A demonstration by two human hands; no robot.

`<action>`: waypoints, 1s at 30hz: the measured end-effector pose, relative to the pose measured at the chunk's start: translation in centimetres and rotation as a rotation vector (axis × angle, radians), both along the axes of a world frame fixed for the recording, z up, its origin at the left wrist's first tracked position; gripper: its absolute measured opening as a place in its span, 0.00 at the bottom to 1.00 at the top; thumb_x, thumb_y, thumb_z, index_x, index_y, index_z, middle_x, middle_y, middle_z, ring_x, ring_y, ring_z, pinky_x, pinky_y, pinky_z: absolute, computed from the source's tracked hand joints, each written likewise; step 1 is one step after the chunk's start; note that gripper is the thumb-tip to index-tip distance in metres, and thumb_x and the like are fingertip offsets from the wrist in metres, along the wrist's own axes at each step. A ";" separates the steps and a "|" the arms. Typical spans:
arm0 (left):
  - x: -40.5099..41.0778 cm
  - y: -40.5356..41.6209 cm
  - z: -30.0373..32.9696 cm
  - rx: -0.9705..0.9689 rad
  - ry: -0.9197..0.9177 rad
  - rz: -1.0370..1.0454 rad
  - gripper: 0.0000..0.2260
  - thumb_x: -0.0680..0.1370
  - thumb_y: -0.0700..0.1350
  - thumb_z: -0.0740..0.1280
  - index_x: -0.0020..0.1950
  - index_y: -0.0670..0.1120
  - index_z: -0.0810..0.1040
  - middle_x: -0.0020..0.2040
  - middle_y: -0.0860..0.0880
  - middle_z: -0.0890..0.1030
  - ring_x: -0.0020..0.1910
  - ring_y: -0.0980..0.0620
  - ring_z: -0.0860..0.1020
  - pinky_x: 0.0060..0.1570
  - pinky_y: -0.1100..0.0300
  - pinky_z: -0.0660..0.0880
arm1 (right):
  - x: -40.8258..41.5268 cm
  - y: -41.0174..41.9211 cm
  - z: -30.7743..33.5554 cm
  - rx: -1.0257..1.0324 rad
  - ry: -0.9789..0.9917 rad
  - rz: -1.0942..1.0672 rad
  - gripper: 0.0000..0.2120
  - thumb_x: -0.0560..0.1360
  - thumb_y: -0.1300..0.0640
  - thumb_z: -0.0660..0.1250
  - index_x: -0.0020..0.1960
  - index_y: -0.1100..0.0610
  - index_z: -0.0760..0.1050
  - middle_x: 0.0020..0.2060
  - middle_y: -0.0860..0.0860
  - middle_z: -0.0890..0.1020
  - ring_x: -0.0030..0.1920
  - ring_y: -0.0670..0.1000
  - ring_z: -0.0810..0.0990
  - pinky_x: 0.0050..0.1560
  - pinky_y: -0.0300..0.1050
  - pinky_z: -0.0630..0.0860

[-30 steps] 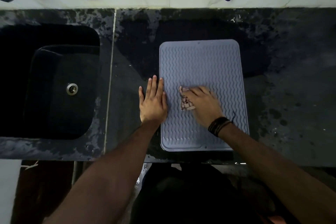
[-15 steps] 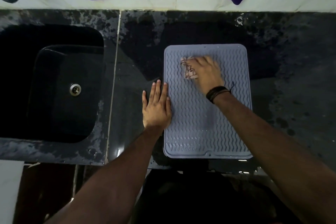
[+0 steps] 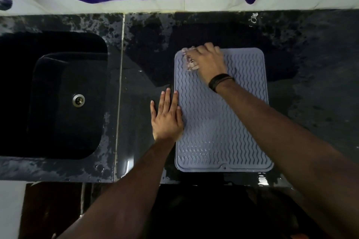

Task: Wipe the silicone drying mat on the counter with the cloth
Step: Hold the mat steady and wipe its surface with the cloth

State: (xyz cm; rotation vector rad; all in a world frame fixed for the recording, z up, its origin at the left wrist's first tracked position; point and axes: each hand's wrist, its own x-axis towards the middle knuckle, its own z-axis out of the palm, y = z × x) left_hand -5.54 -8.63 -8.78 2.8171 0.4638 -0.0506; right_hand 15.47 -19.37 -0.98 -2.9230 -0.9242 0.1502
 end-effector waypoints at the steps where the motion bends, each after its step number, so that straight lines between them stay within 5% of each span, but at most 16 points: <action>1: 0.0 0.0 0.1 -0.003 0.005 0.000 0.25 0.85 0.53 0.43 0.83 0.54 0.49 0.83 0.53 0.49 0.82 0.54 0.45 0.79 0.43 0.42 | 0.7 -1.3 0.0 -0.016 0.001 -0.046 0.25 0.74 0.65 0.58 0.70 0.54 0.68 0.62 0.55 0.75 0.64 0.60 0.67 0.60 0.55 0.64; 7: 0.0 -0.2 0.5 -0.023 0.011 0.011 0.25 0.85 0.53 0.44 0.83 0.54 0.50 0.83 0.53 0.50 0.82 0.54 0.45 0.79 0.43 0.42 | -0.2 -3.1 0.1 -0.011 0.042 -0.145 0.27 0.72 0.65 0.62 0.70 0.55 0.68 0.64 0.55 0.74 0.66 0.59 0.66 0.63 0.54 0.62; 16: 0.0 -0.3 0.6 -0.050 -0.017 0.023 0.25 0.84 0.53 0.46 0.83 0.53 0.53 0.83 0.53 0.51 0.82 0.54 0.46 0.79 0.41 0.42 | -14.2 -6.4 -0.4 0.041 0.113 -0.166 0.39 0.66 0.63 0.72 0.74 0.52 0.63 0.68 0.54 0.72 0.69 0.60 0.67 0.63 0.57 0.67; 20: -0.1 -0.2 0.8 -0.073 -0.029 0.013 0.25 0.85 0.52 0.47 0.83 0.53 0.53 0.83 0.53 0.52 0.82 0.53 0.46 0.79 0.39 0.43 | -19.1 -8.3 0.2 0.020 0.109 -0.120 0.36 0.60 0.60 0.78 0.68 0.54 0.73 0.61 0.54 0.78 0.63 0.59 0.74 0.56 0.55 0.73; 24: -0.1 -0.1 0.8 -0.079 -0.023 -0.002 0.25 0.85 0.53 0.48 0.83 0.52 0.53 0.83 0.52 0.52 0.82 0.52 0.46 0.78 0.39 0.43 | -16.3 -7.6 1.3 0.081 0.054 -0.196 0.26 0.68 0.59 0.70 0.67 0.54 0.74 0.61 0.54 0.79 0.62 0.59 0.74 0.57 0.53 0.69; 30: 0.1 -0.4 0.9 -0.057 -0.018 0.017 0.25 0.85 0.55 0.48 0.83 0.52 0.55 0.83 0.52 0.53 0.82 0.52 0.47 0.77 0.35 0.40 | -14.5 -5.3 0.6 0.009 0.141 -0.214 0.29 0.71 0.62 0.68 0.71 0.54 0.69 0.66 0.54 0.74 0.67 0.59 0.69 0.62 0.54 0.66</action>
